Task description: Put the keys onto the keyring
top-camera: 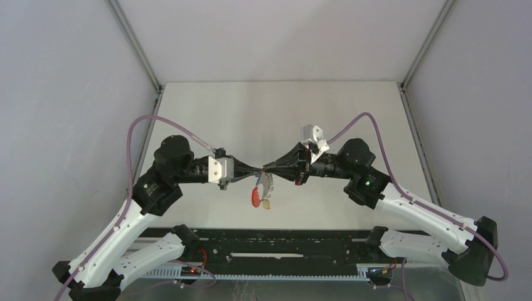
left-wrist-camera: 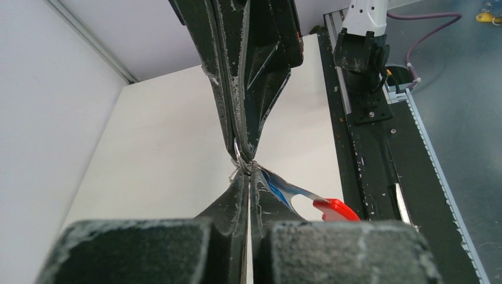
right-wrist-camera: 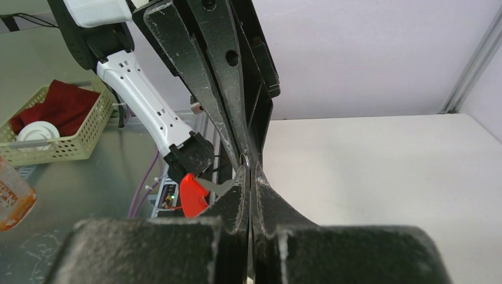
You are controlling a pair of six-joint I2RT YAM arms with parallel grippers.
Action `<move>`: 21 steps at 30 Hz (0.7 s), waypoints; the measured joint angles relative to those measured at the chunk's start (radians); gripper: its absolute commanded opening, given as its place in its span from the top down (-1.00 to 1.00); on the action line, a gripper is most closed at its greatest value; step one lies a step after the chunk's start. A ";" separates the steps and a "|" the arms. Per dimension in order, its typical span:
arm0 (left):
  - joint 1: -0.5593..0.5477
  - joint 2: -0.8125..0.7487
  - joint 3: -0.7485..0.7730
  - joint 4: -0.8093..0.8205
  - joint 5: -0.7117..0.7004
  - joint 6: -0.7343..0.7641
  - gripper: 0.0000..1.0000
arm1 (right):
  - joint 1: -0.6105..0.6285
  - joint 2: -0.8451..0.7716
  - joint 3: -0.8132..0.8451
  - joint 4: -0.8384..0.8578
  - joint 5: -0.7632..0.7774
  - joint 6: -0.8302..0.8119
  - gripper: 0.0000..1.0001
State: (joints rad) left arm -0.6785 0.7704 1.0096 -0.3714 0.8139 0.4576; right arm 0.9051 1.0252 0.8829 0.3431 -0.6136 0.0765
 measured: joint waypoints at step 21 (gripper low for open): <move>0.000 -0.071 -0.109 0.015 -0.050 -0.029 0.06 | 0.005 -0.022 -0.005 -0.076 0.029 -0.017 1.00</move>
State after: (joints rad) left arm -0.6785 0.6991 0.9009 -0.3561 0.7643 0.4282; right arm 0.9100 1.0035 0.8780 0.2676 -0.5850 0.0597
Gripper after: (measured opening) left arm 0.453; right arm 0.006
